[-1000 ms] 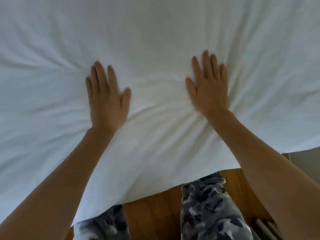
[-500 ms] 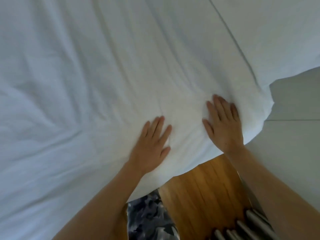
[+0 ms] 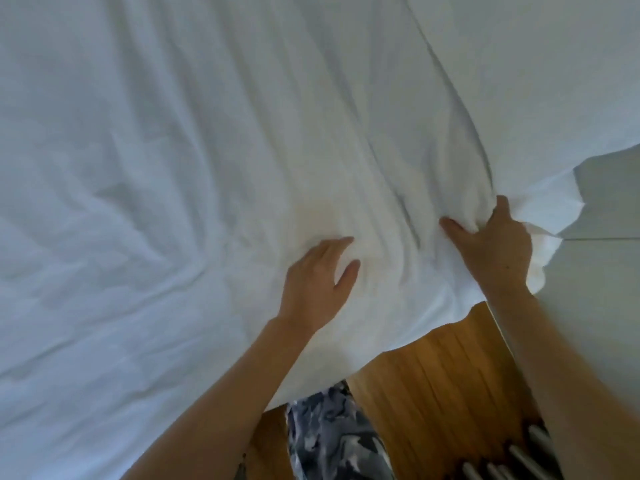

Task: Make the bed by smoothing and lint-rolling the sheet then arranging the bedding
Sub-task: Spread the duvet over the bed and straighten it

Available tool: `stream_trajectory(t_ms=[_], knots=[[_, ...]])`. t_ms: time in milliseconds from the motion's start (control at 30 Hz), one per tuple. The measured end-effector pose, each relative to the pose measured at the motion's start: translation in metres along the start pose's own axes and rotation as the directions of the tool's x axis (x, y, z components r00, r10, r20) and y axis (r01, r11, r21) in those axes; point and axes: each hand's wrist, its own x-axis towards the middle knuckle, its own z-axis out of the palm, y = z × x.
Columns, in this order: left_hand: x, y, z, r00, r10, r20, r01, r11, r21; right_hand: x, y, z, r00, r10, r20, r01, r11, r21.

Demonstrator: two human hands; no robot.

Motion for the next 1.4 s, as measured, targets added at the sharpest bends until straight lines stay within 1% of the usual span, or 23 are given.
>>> stream_trajectory(t_ms=[67, 133, 200, 267, 333, 433, 500, 567, 633, 667, 733, 767, 800, 867, 900, 933, 967, 1033, 1100, 1167, 1267, 1333, 1400], knots=[[0.001, -0.011, -0.031, 0.992, -0.11, -0.06, 0.107, 0.993, -0.049, -0.042, -0.027, 0.015, 0.999, -0.021, 0.041, 0.022, 0.999, -0.025], [-0.003, -0.022, -0.066, 0.981, -0.159, -0.106, 0.149, 0.984, -0.098, -0.092, -0.062, 0.037, 0.986, -0.1, 0.13, 0.108, 0.992, -0.06], [-0.013, -0.029, -0.105, 0.972, -0.203, -0.119, 0.187, 0.973, -0.133, -0.145, -0.101, 0.059, 0.947, -0.211, 0.243, 0.232, 0.971, -0.06], [-0.026, -0.036, -0.143, 0.956, -0.275, -0.102, 0.264, 0.958, -0.109, -0.198, -0.139, 0.087, 0.887, -0.346, 0.304, 0.378, 0.924, -0.051], [-0.043, -0.051, -0.177, 0.915, -0.392, -0.091, 0.393, 0.919, -0.004, -0.255, -0.173, 0.113, 0.834, -0.486, 0.263, 0.508, 0.861, -0.021], [-0.081, -0.094, -0.222, 0.849, -0.512, -0.13, 0.528, 0.834, 0.162, -0.335, -0.209, 0.147, 0.79, -0.546, 0.279, 0.566, 0.824, 0.011], [-0.116, -0.129, -0.244, 0.805, -0.577, -0.141, 0.593, 0.796, 0.126, -0.378, -0.224, 0.17, 0.748, -0.588, 0.309, 0.611, 0.791, 0.026], [-0.155, -0.16, -0.259, 0.754, -0.637, -0.161, 0.651, 0.757, 0.054, -0.416, -0.228, 0.192, 0.702, -0.591, 0.398, 0.623, 0.78, 0.059], [-0.187, -0.187, -0.266, 0.677, -0.708, -0.2, 0.72, 0.694, -0.021, -0.45, -0.221, 0.21, 0.62, -0.549, 0.561, 0.65, 0.759, 0.024], [-0.198, -0.197, -0.266, 0.633, -0.746, -0.208, 0.752, 0.656, -0.062, -0.465, -0.21, 0.22, 0.558, -0.518, 0.648, 0.685, 0.728, -0.007], [-0.21, -0.211, -0.263, 0.565, -0.795, -0.219, 0.796, 0.595, -0.107, -0.486, -0.177, 0.232, 0.397, -0.44, 0.806, 0.751, 0.66, -0.009], [-0.213, -0.213, -0.259, 0.563, -0.794, -0.228, 0.799, 0.594, -0.094, -0.49, -0.161, 0.232, 0.32, -0.386, 0.865, 0.775, 0.632, -0.004], [-0.214, -0.212, -0.255, 0.579, -0.78, -0.237, 0.791, 0.608, -0.068, -0.491, -0.145, 0.232, 0.262, -0.334, 0.905, 0.78, 0.626, 0.005], [-0.217, -0.204, -0.246, 0.594, -0.759, -0.267, 0.779, 0.625, -0.043, -0.485, -0.121, 0.229, 0.165, -0.285, 0.944, 0.784, 0.619, 0.05], [-0.22, -0.199, -0.241, 0.58, -0.761, -0.288, 0.784, 0.618, -0.054, -0.479, -0.113, 0.227, 0.133, -0.296, 0.946, 0.796, 0.6, 0.076], [-0.223, -0.195, -0.236, 0.56, -0.768, -0.311, 0.793, 0.606, -0.069, -0.473, -0.108, 0.226, 0.13, -0.33, 0.935, 0.803, 0.588, 0.096], [-0.228, -0.192, -0.231, 0.539, -0.774, -0.331, 0.8, 0.593, -0.085, -0.466, -0.104, 0.225, 0.153, -0.391, 0.908, 0.805, 0.582, 0.115], [-0.239, -0.188, -0.22, 0.504, -0.782, -0.366, 0.808, 0.577, -0.118, -0.445, -0.104, 0.221, 0.233, -0.567, 0.79, 0.822, 0.549, 0.151], [-0.251, -0.186, -0.209, 0.473, -0.793, -0.385, 0.818, 0.557, -0.144, -0.42, -0.112, 0.214, 0.306, -0.756, 0.579, 0.858, 0.483, 0.176], [-0.261, -0.185, -0.201, 0.435, -0.812, -0.39, 0.836, 0.525, -0.16, -0.397, -0.127, 0.207, 0.332, -0.866, 0.375, 0.879, 0.428, 0.211], [-0.266, -0.184, -0.196, 0.392, -0.82, -0.418, 0.85, 0.496, -0.175, -0.374, -0.156, 0.202, 0.376, -0.91, 0.172, 0.886, 0.408, 0.219], [-0.268, -0.184, -0.193, 0.375, -0.817, -0.437, 0.844, 0.496, -0.202, -0.365, -0.181, 0.202, 0.442, -0.89, 0.109, 0.872, 0.455, 0.182], [-0.271, -0.185, -0.192, 0.331, -0.835, -0.439, 0.854, 0.463, -0.236, -0.356, -0.212, 0.204, 0.506, -0.857, 0.092, 0.842, 0.515, 0.162]])
